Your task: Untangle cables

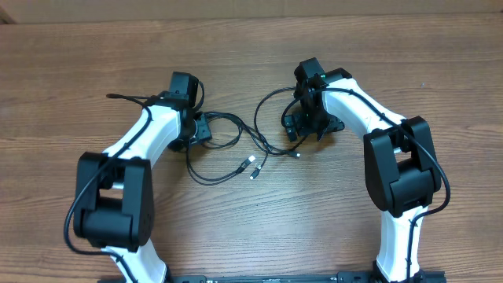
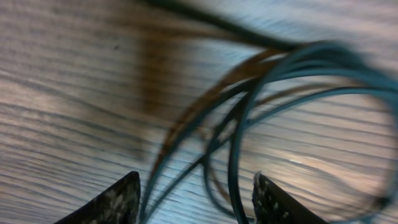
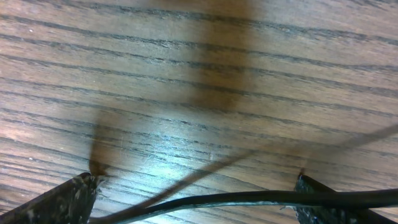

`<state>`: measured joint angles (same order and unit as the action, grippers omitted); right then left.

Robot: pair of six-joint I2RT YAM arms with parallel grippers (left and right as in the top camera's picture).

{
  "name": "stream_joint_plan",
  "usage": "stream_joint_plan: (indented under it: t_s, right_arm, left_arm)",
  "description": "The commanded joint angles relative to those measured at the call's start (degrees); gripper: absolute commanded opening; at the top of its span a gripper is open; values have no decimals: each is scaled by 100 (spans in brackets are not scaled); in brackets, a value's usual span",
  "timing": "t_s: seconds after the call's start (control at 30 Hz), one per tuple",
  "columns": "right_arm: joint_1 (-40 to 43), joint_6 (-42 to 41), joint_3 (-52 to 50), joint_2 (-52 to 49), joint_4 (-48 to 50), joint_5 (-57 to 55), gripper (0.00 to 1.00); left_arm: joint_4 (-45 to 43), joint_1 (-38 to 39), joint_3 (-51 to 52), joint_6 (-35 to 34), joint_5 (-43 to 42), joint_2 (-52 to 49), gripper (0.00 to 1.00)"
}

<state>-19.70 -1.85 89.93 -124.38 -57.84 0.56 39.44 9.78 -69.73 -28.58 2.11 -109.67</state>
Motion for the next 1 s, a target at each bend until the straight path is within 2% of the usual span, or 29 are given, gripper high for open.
stream_joint_plan:
  t_s: [0.0,0.17,0.3,0.43,0.6,0.97]
  right_arm:
    - [-92,68,-409,-743,146,927,100]
    - [-92,66,-409,-743,144,649,100]
    - [-92,63,-409,-743,142,387,100]
    - [-90,-101,-409,-743,138,-254,100]
    - [0,-907,-409,-743,168,-1108,100]
    - [953,-1661,-411,-743,28,-1296,100]
  left_arm:
    - [138,33,63,26,660,-352,55]
    - [538,11,63,26,1510,-721,54]
    - [765,-92,63,26,1878,-879,56]
    - [857,-271,63,28,1928,-911,58]
    - [940,-492,66,31,1928,-909,59]
    - [1097,-723,66,186,1836,-911,60]
